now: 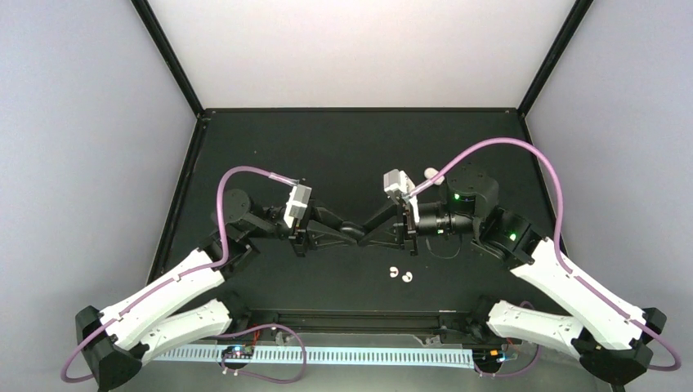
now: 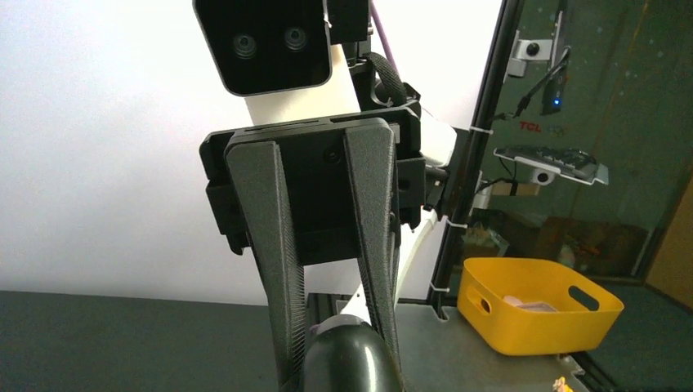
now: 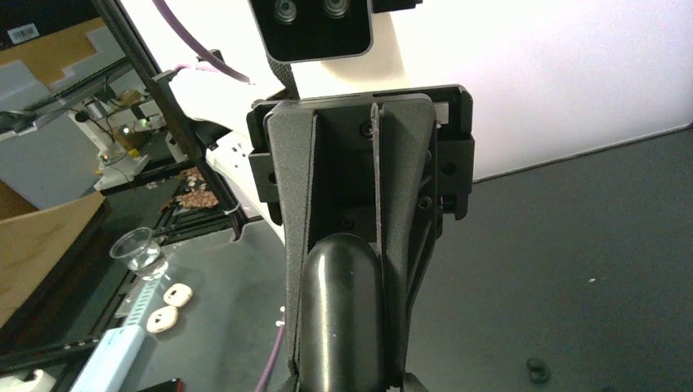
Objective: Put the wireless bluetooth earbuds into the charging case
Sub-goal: Open the charging case.
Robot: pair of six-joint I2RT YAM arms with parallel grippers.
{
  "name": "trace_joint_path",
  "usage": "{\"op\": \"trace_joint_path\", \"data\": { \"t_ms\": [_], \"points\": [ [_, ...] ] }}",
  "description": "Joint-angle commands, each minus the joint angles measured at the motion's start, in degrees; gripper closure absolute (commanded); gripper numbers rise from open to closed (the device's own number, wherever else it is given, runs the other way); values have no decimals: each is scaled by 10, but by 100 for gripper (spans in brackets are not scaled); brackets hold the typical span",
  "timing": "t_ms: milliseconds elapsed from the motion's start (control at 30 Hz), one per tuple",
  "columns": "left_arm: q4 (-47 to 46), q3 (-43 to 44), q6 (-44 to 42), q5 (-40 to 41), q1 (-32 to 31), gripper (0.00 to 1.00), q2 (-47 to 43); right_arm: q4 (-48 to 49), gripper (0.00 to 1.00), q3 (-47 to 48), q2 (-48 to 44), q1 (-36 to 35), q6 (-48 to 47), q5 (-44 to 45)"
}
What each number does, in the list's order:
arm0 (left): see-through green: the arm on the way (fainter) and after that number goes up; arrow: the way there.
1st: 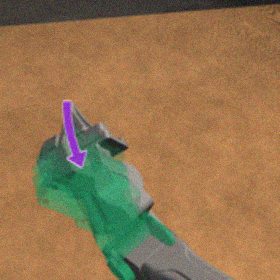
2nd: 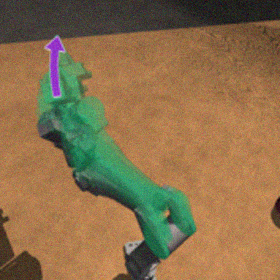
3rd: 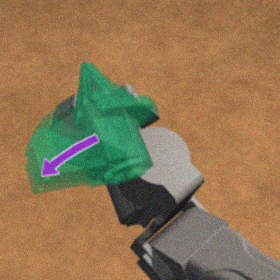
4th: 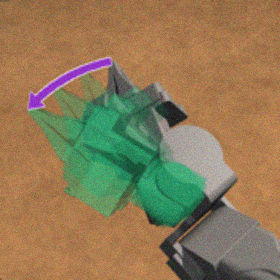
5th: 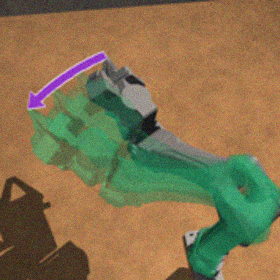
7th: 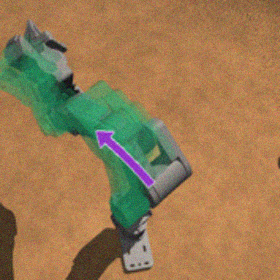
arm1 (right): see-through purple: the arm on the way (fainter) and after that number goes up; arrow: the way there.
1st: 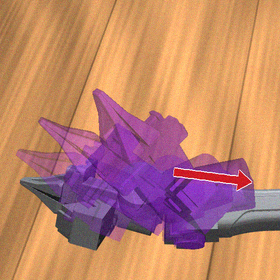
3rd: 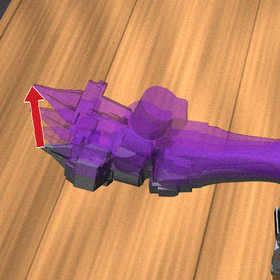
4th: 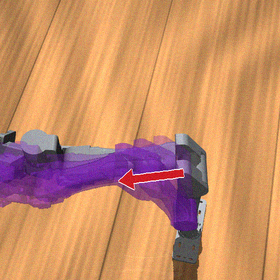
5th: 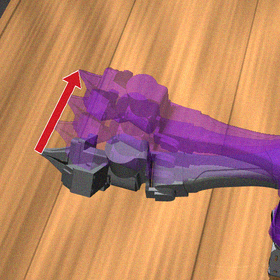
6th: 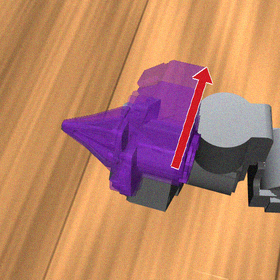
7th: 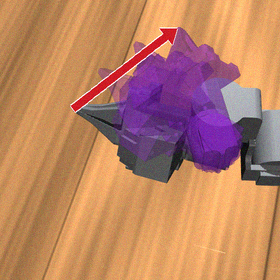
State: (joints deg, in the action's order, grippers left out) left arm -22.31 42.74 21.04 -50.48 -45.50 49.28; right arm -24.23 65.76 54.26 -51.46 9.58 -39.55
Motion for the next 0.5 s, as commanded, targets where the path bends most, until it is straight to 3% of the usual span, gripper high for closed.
{"op": "trace_joint_path", "data": {
  "t_ms": [0,133,300,467],
  "points": [
    [-15,31,6,-1,-3,98,11,25,82,-4,-4,-4,9,-14],
    [-11,31,8,-4,-3,92,13,39,94,-10,-15,-4,12,-6],
    [-8,30,8,-4,-2,89,13,49,97,-17,-19,-3,16,-5],
    [1,29,6,0,-2,72,13,56,98,-19,-26,-4,17,5]
  ]
}}
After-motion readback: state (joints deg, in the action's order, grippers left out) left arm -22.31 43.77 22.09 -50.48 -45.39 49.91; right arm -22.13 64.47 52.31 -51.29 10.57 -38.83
